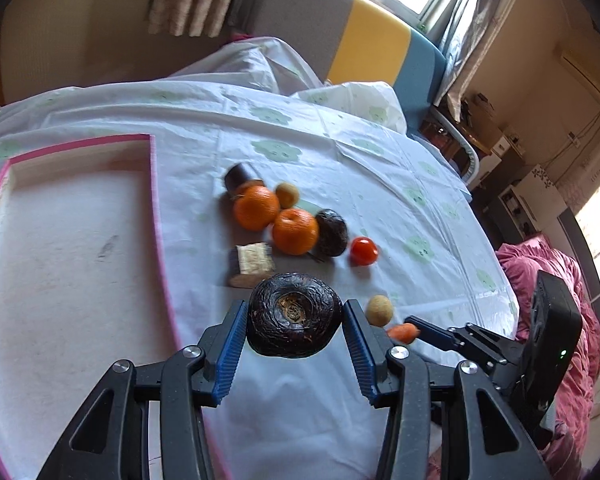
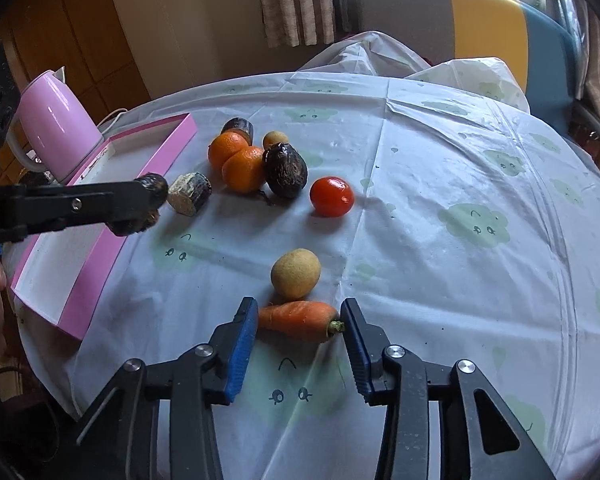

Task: Organize fruits
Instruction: 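Place the dark round fruit in the tray with the left tool while the right tool carries the carrot, then lower the carrot into the tray beside the dark fruit and open the right tool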

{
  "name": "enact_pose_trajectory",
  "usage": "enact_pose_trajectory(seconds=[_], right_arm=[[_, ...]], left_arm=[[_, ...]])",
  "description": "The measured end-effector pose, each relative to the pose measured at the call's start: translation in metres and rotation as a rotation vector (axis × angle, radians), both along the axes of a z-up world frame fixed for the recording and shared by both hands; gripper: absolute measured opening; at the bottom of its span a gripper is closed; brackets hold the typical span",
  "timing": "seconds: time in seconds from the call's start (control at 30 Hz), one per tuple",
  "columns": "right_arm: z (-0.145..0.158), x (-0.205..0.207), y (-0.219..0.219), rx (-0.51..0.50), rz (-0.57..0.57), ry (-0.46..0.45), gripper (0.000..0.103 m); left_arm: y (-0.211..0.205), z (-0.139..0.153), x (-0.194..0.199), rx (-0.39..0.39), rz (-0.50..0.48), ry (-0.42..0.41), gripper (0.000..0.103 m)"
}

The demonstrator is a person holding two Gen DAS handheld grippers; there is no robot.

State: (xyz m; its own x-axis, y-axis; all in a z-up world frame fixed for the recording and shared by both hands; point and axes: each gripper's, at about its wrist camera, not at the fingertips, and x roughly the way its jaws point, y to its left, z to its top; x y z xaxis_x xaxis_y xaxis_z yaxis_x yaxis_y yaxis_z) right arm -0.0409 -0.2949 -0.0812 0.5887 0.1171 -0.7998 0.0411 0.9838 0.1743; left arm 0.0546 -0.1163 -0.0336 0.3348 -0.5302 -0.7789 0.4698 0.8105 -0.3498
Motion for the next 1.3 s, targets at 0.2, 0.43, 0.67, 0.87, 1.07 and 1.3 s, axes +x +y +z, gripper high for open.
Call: enact_pose_trajectory(seconds=[0.2,0.43,0.67,0.87,1.07,1.3], right_arm=[[0.006,-0.01,-0.001,-0.003,-0.005,-0.002,0.027],[0.01,-0.023,0.01,-0.032,0.034,0.022,0.025],[0.022,-0.027,0.021,-0.044,0.026,-0.014,0.025],[0.044,-0.017,0.04,-0.024,0.069,-0.059,0.025],[0.063,0.006,0.086,0.037,0.196,-0.1,0.025],[0.065,0.043,0.159,0.051,0.358,-0.096,0.025]], left_arm=[[0.047,-0.005,0.009,0.037,0.112,0.0,0.049],[0.103,-0.016,0.025,0.096,0.264,0.005,0.05],[0.131,-0.015,0.024,0.153,0.365,-0.031,0.05],[0.135,0.002,0.006,0.177,0.385,-0.098,0.051],[0.149,0.012,-0.012,0.173,0.413,-0.13,0.051],[0.169,0.015,-0.027,0.181,0.455,-0.157,0.051]])
